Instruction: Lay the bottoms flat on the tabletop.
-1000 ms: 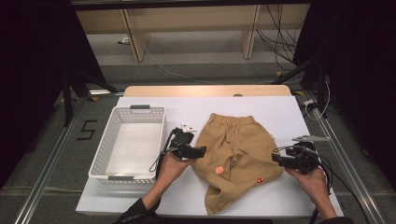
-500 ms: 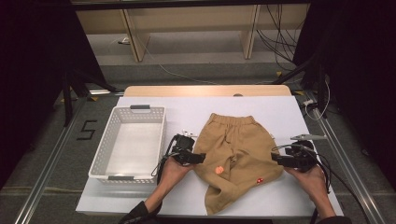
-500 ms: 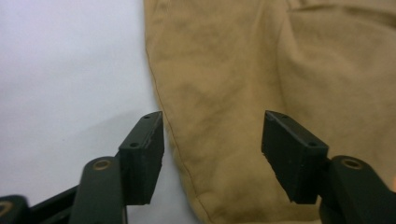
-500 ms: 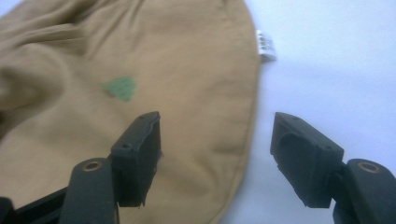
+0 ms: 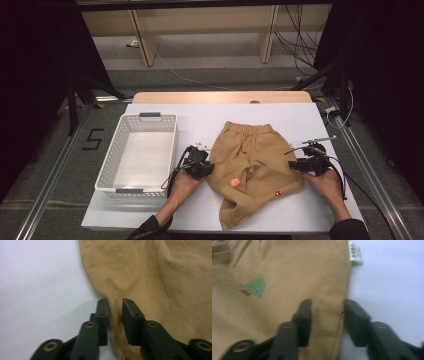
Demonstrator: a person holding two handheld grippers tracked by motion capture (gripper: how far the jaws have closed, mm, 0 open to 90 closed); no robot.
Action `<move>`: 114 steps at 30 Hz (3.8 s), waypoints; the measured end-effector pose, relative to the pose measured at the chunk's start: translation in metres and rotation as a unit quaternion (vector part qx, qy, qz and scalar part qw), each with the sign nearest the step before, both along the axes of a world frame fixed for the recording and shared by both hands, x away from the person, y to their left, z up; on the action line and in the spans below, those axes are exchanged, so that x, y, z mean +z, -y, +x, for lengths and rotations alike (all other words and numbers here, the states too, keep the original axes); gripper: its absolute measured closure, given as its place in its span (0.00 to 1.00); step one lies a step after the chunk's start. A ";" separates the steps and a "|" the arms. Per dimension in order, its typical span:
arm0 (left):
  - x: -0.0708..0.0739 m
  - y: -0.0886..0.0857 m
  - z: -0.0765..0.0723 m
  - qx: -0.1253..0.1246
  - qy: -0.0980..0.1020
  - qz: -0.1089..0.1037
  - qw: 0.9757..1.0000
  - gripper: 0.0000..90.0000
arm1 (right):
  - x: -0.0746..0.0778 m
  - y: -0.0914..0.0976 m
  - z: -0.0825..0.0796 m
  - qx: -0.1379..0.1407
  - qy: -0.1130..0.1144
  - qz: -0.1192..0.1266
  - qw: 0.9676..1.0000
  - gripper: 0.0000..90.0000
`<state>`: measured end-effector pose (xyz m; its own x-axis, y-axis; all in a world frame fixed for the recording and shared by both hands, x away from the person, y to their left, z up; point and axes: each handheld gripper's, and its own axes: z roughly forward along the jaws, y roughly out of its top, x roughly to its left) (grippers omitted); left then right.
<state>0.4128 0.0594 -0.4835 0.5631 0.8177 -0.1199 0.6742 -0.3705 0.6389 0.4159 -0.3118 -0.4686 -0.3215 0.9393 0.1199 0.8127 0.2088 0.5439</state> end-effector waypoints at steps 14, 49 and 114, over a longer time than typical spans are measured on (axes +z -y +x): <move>-0.001 0.005 0.008 0.005 0.020 -0.006 1.000 0.96 | 0.003 -0.006 0.028 0.010 0.028 -0.028 0.999 0.96; 0.047 0.008 -0.009 -0.010 0.043 -0.054 0.998 0.40 | 0.034 0.001 0.016 0.014 0.069 0.034 0.997 0.38; 0.087 -0.032 -0.087 -0.043 0.101 -0.116 0.987 0.24 | 0.038 -0.176 -0.105 0.281 0.033 0.027 0.959 0.94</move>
